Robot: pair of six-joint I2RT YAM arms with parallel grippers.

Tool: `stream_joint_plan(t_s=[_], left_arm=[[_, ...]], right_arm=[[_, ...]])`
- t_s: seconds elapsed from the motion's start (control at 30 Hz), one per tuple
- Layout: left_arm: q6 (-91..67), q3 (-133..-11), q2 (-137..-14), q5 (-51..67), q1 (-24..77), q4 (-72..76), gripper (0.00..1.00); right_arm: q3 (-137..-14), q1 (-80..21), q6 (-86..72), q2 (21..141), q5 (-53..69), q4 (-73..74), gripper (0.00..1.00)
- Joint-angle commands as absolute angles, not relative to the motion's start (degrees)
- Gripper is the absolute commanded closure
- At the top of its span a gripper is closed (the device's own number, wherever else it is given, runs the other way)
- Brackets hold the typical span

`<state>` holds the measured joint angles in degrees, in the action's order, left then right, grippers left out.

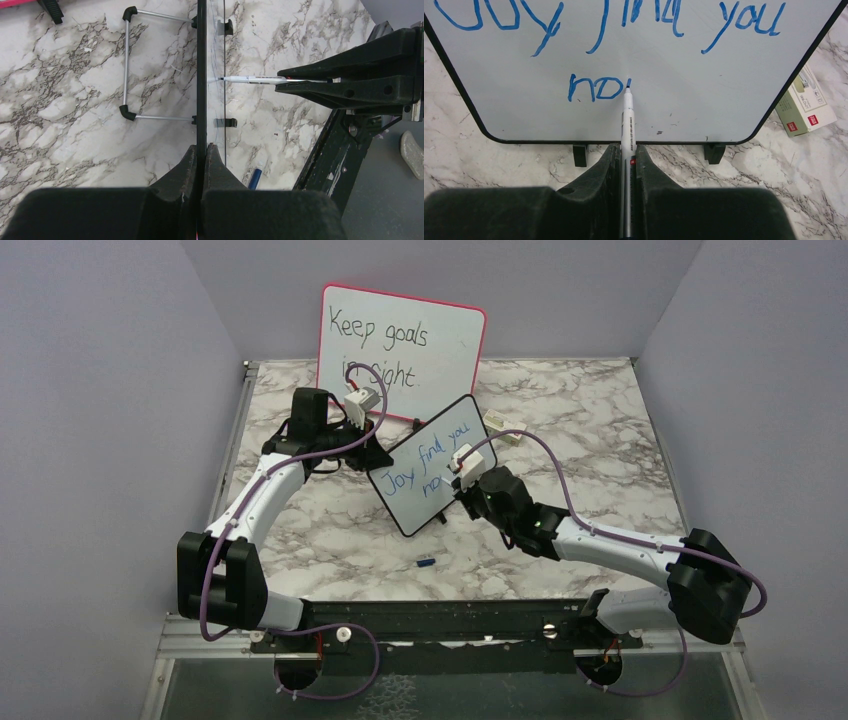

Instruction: Write a sentence on the whiteboard

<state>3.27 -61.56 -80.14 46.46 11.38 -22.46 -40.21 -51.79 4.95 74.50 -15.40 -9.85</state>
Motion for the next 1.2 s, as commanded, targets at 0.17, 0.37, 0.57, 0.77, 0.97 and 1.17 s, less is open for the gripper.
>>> stream_joint_plan(t_s=[0.17,0.37,0.57,0.77,0.97,1.17], left_arm=[[6.77,-60.91,-80.33,43.16,11.97,-25.14,1.0],[6.82,-60.94,-80.33,43.32,11.95,-25.14,1.0],[6.79,-60.9,-80.31,43.33,11.97,-25.14,1.0],[6.77,-60.91,-80.24,43.4,11.98,-25.21,1.0],[6.77,-60.89,-80.24,43.59,11.97,-25.26,1.0],[6.83,-60.86,-80.33,43.62,12.03,-25.25,1.0]], right_arm=[[-38.87,-51.72,4.04,74.09,-17.03,-8.18,1.0],[-38.83,-51.77,4.12,74.16,-18.01,-8.47,1.0],[-39.09,-51.68,4.03,74.01,-18.66,-9.42,1.0],[-40.18,-51.57,4.65,73.66,-19.07,-11.15,0.99],[-40.8,-51.58,5.09,73.67,-18.56,-12.7,1.0],[-41.39,-51.49,5.54,73.61,-18.87,-13.33,1.0]])
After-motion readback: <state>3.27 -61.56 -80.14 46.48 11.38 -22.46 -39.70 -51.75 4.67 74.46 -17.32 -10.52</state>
